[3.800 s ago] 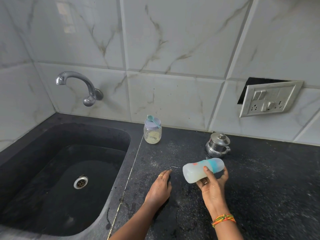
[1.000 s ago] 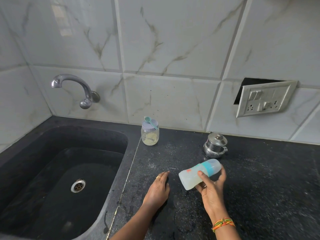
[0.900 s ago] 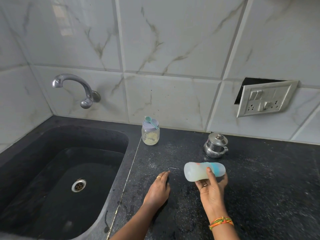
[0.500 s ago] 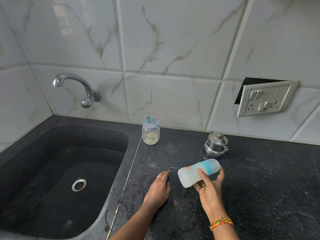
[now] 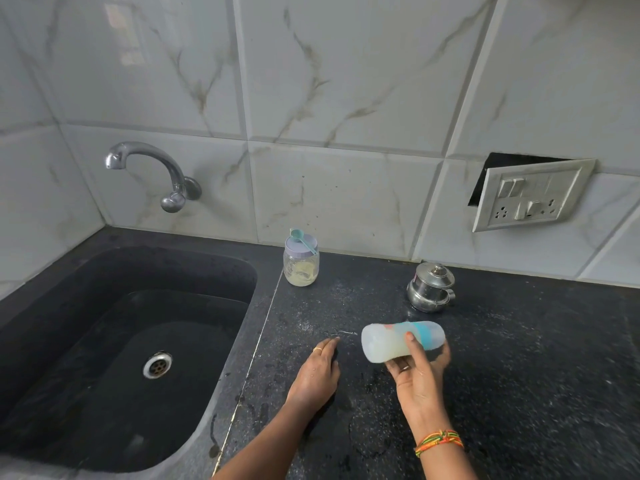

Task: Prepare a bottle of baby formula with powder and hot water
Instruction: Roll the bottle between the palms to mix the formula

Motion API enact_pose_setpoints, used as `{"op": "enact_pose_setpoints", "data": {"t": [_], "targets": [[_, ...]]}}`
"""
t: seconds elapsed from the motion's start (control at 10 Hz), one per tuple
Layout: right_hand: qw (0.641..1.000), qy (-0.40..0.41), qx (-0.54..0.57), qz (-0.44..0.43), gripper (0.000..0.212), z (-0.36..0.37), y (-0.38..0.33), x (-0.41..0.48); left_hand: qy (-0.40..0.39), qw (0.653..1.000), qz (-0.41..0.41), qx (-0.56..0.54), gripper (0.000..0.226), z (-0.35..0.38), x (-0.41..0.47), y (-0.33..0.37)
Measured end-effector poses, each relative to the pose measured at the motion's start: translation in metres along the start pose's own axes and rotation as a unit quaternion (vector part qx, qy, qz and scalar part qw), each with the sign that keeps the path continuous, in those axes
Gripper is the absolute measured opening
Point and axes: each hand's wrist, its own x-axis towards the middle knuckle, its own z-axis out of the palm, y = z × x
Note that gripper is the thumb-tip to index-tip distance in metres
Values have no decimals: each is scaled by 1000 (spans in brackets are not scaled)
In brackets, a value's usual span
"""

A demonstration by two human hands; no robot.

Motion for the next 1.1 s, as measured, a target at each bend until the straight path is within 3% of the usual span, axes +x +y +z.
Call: {"op": "enact_pose_setpoints", "data": {"t": [0.2,0.3,0.5,0.6,0.8,0.9,1.1], "targets": [[996,-47,-78,-2,76,3,-3,-1,-3,1000,-4,-2,50,0,1,-1],[1000,-12,-9,3,67,4,-1,1,-1,1000,0,0,50,0,0,-1],[995,-48,-92,-1,74,4,-1,-2,3,1000,3,3,49,0,2,-2],[999,-21,-40,2,68,3,1,-1,5,1000,4,4,49,0,1,-1],[992,-48,-118,4,77,4,4,-3,8,1000,5,5,49,1,2,-2],[999,-4,-45,6,67,1,6,-1,6,1000,4,9,48,2,2,-1],[995,-29,-94,5,73,2,5,-3,10,1000,10,9,48,2,2,-3]]}}
